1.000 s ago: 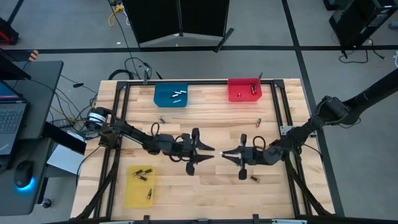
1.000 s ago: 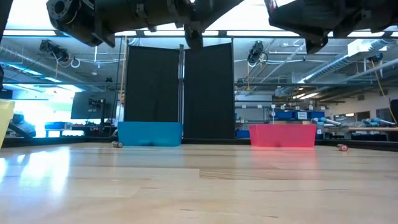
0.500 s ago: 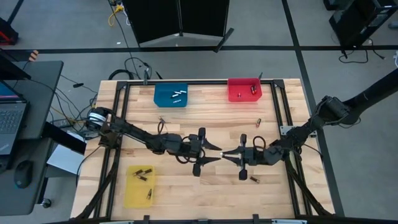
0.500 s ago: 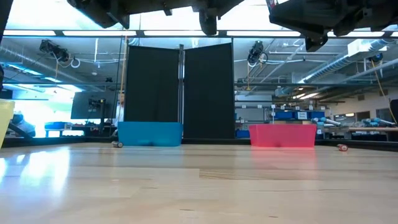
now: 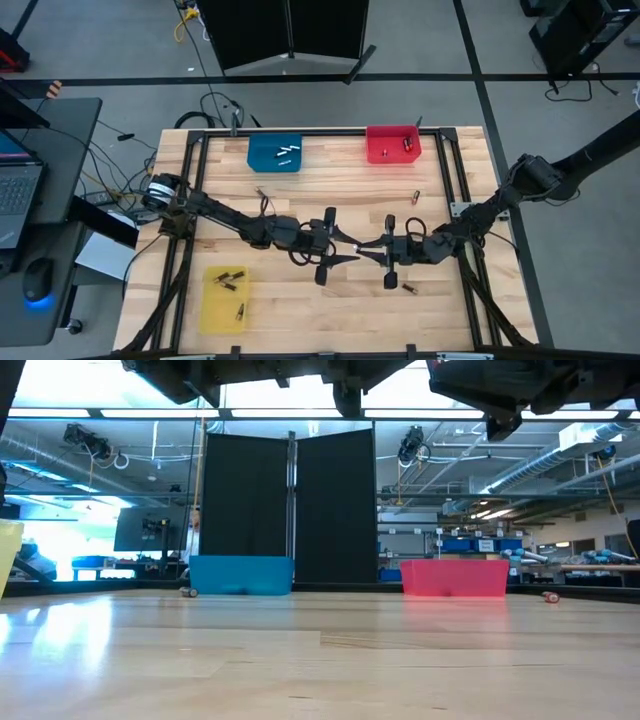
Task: Sort batteries
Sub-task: Put the silver battery into the blue bin
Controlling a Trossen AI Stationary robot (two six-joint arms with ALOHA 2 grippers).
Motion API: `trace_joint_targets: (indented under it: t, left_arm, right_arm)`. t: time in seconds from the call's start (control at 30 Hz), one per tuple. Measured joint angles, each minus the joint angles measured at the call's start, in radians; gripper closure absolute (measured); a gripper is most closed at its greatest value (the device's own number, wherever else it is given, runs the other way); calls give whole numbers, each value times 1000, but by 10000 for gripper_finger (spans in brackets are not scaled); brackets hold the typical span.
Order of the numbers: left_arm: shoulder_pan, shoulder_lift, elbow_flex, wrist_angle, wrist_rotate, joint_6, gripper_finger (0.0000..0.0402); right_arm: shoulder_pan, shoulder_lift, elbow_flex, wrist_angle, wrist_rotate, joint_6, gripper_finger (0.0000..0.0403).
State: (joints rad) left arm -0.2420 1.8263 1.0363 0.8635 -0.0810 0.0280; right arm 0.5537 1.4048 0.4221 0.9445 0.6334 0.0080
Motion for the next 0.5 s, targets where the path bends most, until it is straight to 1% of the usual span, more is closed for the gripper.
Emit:
trace_joint_targets:
  t: [0.07,0.13,0.17,0.3,0.43,0.5]
  left_arm:
    - [0,0,0,-1,0,1,236]
    - [0,0,0,0,-3,2,257]
    - [0,0,0,1,-9,6,272]
    - [1,0,0,7,-28,50,351]
    - [1,0,0,16,-35,67,351]
    - [1,-6,0,13,-37,78,351]
  right_arm:
    - [0,0,0,6,-3,-10,350]
    - [0,0,0,8,-5,-12,350]
    - [0,0,0,10,-6,-12,350]
    - [0,0,0,10,-6,-9,350]
    - [-1,-1,0,12,-6,-9,347]
    - [-1,-1,0,12,-1,-9,329]
